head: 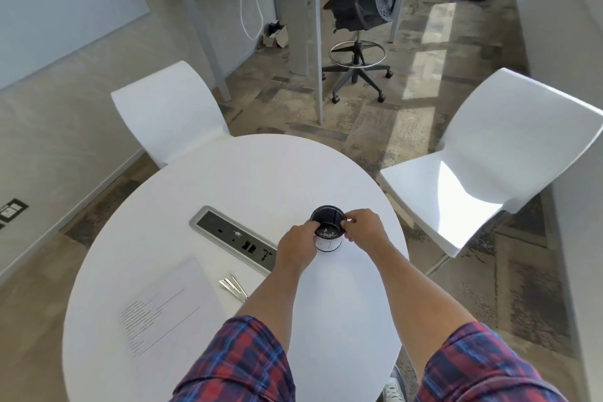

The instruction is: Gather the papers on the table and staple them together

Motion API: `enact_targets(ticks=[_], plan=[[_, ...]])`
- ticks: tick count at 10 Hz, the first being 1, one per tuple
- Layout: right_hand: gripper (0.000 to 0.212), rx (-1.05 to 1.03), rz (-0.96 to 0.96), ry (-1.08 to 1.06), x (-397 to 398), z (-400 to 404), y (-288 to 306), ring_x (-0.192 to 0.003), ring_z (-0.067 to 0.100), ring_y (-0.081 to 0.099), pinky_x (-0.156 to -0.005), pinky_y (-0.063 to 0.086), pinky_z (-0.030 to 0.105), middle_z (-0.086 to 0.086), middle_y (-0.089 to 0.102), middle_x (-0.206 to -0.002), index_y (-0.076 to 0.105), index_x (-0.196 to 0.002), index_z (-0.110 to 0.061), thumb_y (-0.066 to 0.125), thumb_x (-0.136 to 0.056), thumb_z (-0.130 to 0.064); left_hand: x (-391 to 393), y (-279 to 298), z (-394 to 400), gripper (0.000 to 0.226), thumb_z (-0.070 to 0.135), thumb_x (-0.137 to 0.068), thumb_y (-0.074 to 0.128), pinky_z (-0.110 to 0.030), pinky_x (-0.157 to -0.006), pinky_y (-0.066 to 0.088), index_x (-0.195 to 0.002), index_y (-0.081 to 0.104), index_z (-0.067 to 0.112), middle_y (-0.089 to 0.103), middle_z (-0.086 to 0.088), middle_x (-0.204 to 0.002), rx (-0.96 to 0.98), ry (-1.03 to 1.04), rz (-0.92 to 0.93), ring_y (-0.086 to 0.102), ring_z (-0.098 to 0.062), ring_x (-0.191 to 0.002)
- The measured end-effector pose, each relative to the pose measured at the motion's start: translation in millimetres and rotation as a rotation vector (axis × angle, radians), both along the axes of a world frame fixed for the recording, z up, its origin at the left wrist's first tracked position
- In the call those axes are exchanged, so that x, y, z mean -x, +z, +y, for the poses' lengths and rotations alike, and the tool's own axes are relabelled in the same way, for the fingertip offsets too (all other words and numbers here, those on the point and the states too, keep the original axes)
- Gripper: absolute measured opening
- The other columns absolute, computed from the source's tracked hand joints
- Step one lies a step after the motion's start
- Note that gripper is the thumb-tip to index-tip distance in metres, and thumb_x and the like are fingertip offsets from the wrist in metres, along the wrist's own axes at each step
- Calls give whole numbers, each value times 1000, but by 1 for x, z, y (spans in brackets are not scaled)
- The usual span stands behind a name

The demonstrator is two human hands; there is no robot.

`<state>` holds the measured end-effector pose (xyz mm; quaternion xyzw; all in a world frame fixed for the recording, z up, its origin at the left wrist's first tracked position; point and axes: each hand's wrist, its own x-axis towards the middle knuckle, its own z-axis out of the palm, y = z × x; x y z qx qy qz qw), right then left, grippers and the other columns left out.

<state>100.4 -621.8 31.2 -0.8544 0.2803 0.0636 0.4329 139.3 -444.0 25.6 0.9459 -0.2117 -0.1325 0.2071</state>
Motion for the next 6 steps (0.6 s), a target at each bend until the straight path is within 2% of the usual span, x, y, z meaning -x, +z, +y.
enact_targets(ticks=[1, 3, 4, 5, 6], plan=[[19, 5, -5, -11, -8, 3, -8, -59, 22, 53, -57, 43, 29, 20, 72, -72, 68, -76, 3, 57, -84, -10, -5, -3, 3, 34, 14, -97, 50, -39, -79, 56, -128, 61, 22, 74, -9, -106, 0, 8, 13, 67, -33, -99], [19, 5, -18, -36, -19, 3, -10, -59, 23, 49, -55, 38, 29, 13, 63, -64, 63, -71, 2, 56, -85, -9, -12, 0, -2, 34, 14, -96, 50, -41, -82, 57, -127, 60, 22, 74, -7, -106, 9, 46, 53, 67, -31, -102], [21, 4, 2, -44, -23, 2, -12, -61, 24, 53, -57, 41, 29, 16, 66, -67, 64, -76, 4, 57, -86, -12, -12, 6, -2, 35, 14, -93, 48, -41, -82, 57, -125, 58, 21, 74, -5, -105, -10, 54, 58, 67, -31, -101], [27, 44, 4, -36, -21, 3, -15, -86, 25, 70, -77, 55, 33, 13, 76, -99, 74, -107, -8, 61, -93, -27, -9, 9, 1, 48, 5, -88, 47, -39, -82, 53, -132, 52, 20, 70, -3, -110, -21, 32, 17, 66, -31, -102], [53, 369, -75, 61, -9, 13, -9, -122, 30, 59, -92, 53, 42, 10, 63, -130, 53, -147, -14, 57, -101, -40, -5, 10, 14, 66, 8, -86, 49, -42, -91, 50, -149, 37, 22, 58, -2, -140, -56, -3, -147, 62, -28, -119]])
